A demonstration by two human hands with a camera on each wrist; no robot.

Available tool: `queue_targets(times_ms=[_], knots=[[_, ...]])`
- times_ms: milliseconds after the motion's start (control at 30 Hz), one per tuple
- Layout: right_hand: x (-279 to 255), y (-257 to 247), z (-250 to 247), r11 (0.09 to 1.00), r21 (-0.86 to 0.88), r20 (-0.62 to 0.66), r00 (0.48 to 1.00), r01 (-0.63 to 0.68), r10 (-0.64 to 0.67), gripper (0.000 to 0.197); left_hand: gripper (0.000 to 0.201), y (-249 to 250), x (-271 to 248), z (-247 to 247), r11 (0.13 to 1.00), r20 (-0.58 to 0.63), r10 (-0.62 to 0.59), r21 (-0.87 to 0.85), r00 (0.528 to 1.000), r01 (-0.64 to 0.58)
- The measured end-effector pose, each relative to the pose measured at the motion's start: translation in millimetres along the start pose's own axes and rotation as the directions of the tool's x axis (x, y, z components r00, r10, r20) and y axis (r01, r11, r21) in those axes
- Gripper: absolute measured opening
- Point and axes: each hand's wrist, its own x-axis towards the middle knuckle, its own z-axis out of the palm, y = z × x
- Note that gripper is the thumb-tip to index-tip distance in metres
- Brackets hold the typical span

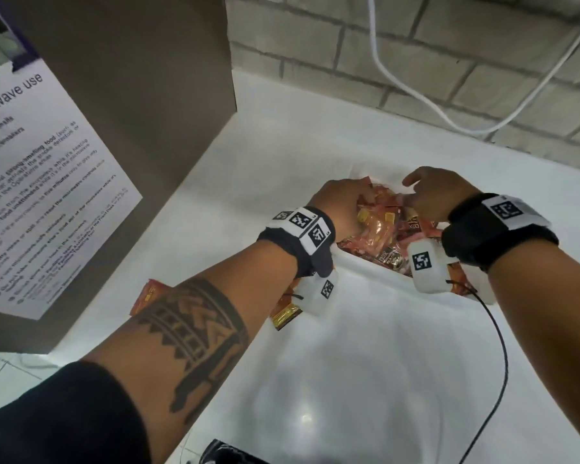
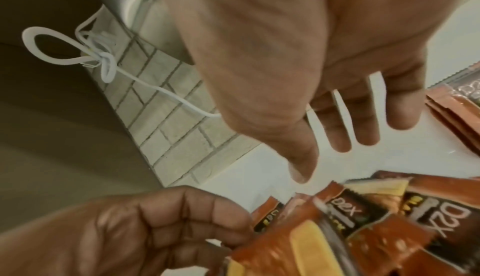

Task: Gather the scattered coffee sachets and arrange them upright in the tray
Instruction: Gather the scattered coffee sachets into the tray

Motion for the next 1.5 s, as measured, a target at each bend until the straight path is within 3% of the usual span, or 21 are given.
queue_targets(times_ms=[67, 167, 233, 333, 433, 500, 567, 633, 700, 867, 1000, 1167, 1267, 1367, 1433, 1500], knots=[[-8.1, -5.6, -3.9, 0.998, 0.005, -0.077, 0.996, 0.055, -0.054, 0.043, 0.051, -5.0, -5.2, -3.8, 0.998, -0.059, 0.009, -0.056, 0.998, -0.012], [-26.8, -26.3, -3.4, 0.966, 0.046, -0.161, 0.957, 0.253, -0.243, 0.025, 0.029, -20.9, -19.9, -21.6, 0.985, -0.197, -0.019, -0.172, 0.980, -0.016], [-44.6, -46.1, 4.8, 0.914, 0.039, -0.140, 0.908, 0.405, -0.396, 0.015, 0.022, -39.6, -34.3, -35.9, 0.993, -0.206, -0.055, -0.114, 0.977, 0.032], [-64.1, -71.6, 31.2, 0.790, -0.108, -0.005, 0.795, 0.603, -0.607, 0.019, 0.048, -67.0, -65.4, -45.3, 0.976, -0.035, -0.191, 0.099, 0.981, 0.193], [-70.4, -89.1, 65.1, 0.660, -0.302, 0.178, 0.721, 0.688, -0.670, 0.032, 0.088, -76.5, -98.2, -31.4, 0.913, 0.150, -0.370, 0.241, 0.917, 0.329], [-69.8, -97.5, 84.1, 0.553, -0.460, 0.273, 0.704, 0.694, -0.656, 0.047, 0.098, -71.6, -113.2, -14.5, 0.863, 0.200, -0.445, 0.355, 0.873, 0.359], [-69.8, -105.1, 95.7, 0.530, -0.527, 0.345, 0.737, 0.665, -0.581, 0.064, 0.096, -66.2, -120.4, 0.6, 0.824, 0.164, -0.465, 0.441, 0.870, 0.357], [-68.2, -111.3, 102.2, 0.531, -0.531, 0.365, 0.743, 0.661, -0.561, 0.070, 0.091, -64.7, -121.4, 7.3, 0.826, 0.109, -0.455, 0.422, 0.884, 0.374], [-66.3, -119.9, 104.9, 0.497, -0.547, 0.378, 0.728, 0.674, -0.572, 0.065, 0.085, -69.6, -119.7, 6.6, 0.848, 0.090, -0.453, 0.352, 0.887, 0.397], [-65.2, -135.4, 101.9, 0.491, -0.574, 0.393, 0.746, 0.655, -0.537, 0.053, 0.061, -83.8, -119.1, -4.2, 0.895, 0.082, -0.414, 0.217, 0.906, 0.389], [-63.0, -142.4, 101.4, 0.549, -0.531, 0.373, 0.760, 0.645, -0.532, 0.043, 0.031, -92.5, -117.5, -22.3, 0.923, 0.019, -0.357, 0.161, 0.934, 0.350], [-58.7, -148.2, 84.6, 0.727, -0.303, 0.202, 0.787, 0.616, -0.583, 0.019, 0.035, -106.7, -142.0, -79.4, 0.921, -0.107, -0.388, 0.003, 0.916, 0.390], [-68.0, -146.1, 65.3, 0.781, -0.206, 0.107, 0.807, 0.589, -0.580, 0.021, 0.047, -114.2, -165.2, -88.6, 0.890, 0.034, -0.455, 0.058, 0.890, 0.453], [-78.8, -138.0, 67.6, 0.772, -0.291, 0.224, 0.824, 0.566, -0.520, 0.027, 0.065, -119.8, -172.5, -65.3, 0.875, 0.142, -0.480, 0.146, 0.866, 0.461], [-82.9, -132.8, 81.8, 0.769, -0.363, 0.343, 0.842, 0.527, -0.415, 0.036, 0.069, -124.3, -168.3, -48.9, 0.863, 0.113, -0.493, 0.190, 0.863, 0.469], [-86.3, -128.0, 94.6, 0.782, -0.391, 0.375, 0.860, 0.486, -0.347, 0.041, 0.069, -127.3, -163.0, -40.0, 0.852, 0.077, -0.505, 0.205, 0.860, 0.482]])
